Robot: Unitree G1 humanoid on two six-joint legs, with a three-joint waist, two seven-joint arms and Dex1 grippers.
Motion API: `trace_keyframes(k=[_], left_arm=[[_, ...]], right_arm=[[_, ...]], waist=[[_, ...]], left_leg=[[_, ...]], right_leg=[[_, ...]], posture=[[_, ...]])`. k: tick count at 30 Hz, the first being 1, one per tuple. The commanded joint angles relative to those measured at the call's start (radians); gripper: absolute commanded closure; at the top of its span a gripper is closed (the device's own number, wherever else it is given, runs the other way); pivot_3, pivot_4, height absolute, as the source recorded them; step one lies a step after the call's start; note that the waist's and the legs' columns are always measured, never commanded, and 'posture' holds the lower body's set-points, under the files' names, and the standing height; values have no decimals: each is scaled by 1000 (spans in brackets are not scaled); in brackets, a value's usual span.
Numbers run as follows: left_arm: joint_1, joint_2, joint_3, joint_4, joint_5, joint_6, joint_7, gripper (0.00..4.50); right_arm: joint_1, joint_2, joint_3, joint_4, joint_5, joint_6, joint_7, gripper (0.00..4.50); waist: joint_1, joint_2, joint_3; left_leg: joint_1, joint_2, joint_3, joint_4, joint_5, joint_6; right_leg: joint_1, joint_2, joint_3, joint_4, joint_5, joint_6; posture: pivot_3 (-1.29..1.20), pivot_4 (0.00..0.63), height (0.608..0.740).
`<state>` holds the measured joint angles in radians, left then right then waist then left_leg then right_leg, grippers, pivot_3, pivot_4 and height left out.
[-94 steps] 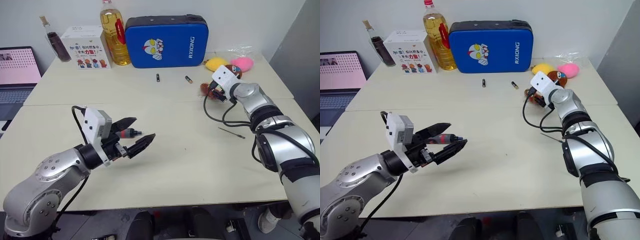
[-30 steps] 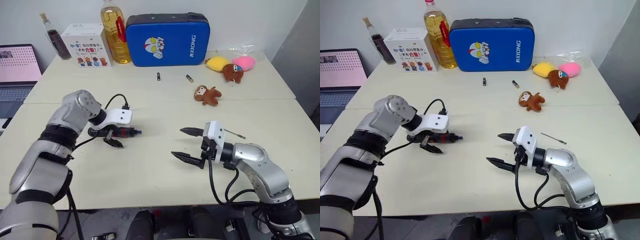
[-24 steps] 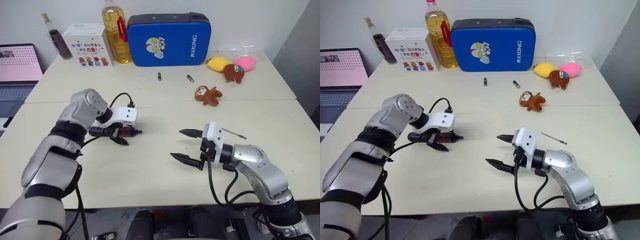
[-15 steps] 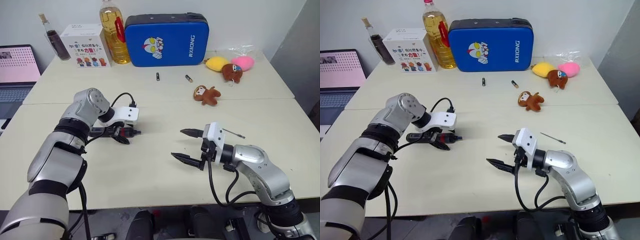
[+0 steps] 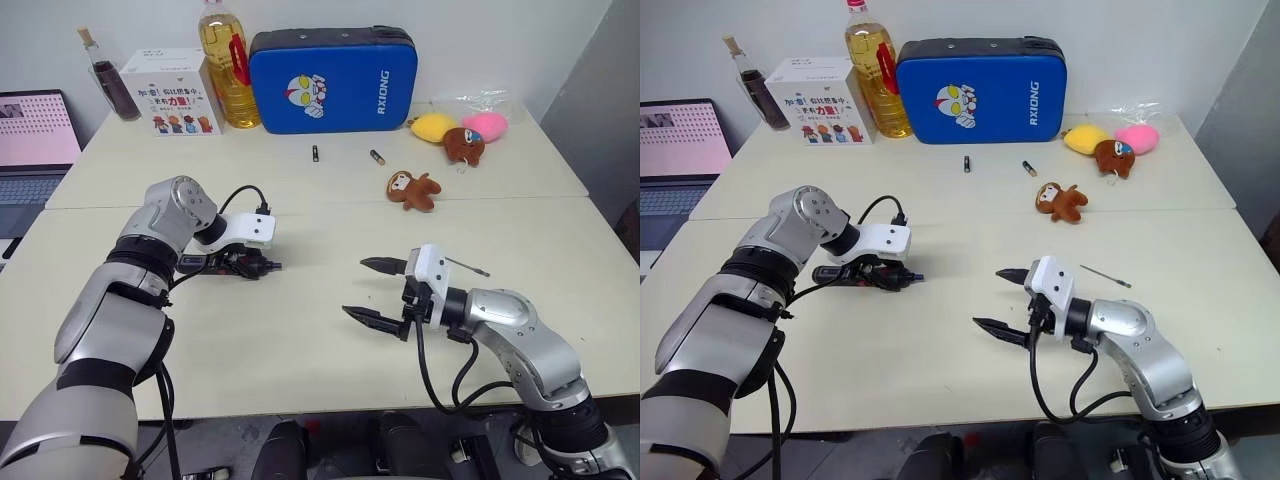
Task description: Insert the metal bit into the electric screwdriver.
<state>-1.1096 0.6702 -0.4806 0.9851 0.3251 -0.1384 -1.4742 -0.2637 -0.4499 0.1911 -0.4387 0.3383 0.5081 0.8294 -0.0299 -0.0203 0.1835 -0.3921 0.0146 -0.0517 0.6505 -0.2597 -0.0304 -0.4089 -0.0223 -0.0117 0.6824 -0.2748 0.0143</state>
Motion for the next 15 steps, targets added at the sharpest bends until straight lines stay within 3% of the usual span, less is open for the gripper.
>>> trace_keyframes(k=[1, 4, 8, 11, 15], left_arm=[[29, 26, 30, -29, -7, 10, -4, 2835], [42, 36, 55, -59, -22, 31, 1, 2835], [136, 64, 232, -369, -266, 347, -123, 2835], [155, 37, 339, -496, -372, 474, -55, 2835], [174, -71, 486, -683, -490, 668, 184, 2835]], right_arm=[[-20, -3, -9, -56, 39, -14, 12, 0], [-29, 1, -21, -63, 60, -7, 7, 0], [-80, 18, -73, -114, 123, 30, -41, 0], [-104, 1, -99, -125, 136, 53, -62, 0], [-167, -10, -166, -136, 166, 110, -130, 0]], waist=[[0, 0, 0], [-1, 0, 0], [-8, 0, 0], [1, 0, 0], [16, 0, 0]], left_leg=[[0, 0, 0, 0, 0, 0], [0, 0, 0, 0, 0, 0], [-1, 1, 0, 0, 0, 0], [-5, 2, -3, 3, 0, -1], [-8, -1, -7, 12, 0, 0]], right_leg=[[0, 0, 0, 0, 0, 0], [0, 0, 0, 0, 0, 0], [-1, 0, 1, 0, 0, 0], [-2, 0, 0, -1, 0, 0], [0, -2, -2, 1, 1, 1]], posture=[[0, 150, 740], [0, 150, 740], [0, 150, 740], [0, 150, 740], [0, 150, 740]])
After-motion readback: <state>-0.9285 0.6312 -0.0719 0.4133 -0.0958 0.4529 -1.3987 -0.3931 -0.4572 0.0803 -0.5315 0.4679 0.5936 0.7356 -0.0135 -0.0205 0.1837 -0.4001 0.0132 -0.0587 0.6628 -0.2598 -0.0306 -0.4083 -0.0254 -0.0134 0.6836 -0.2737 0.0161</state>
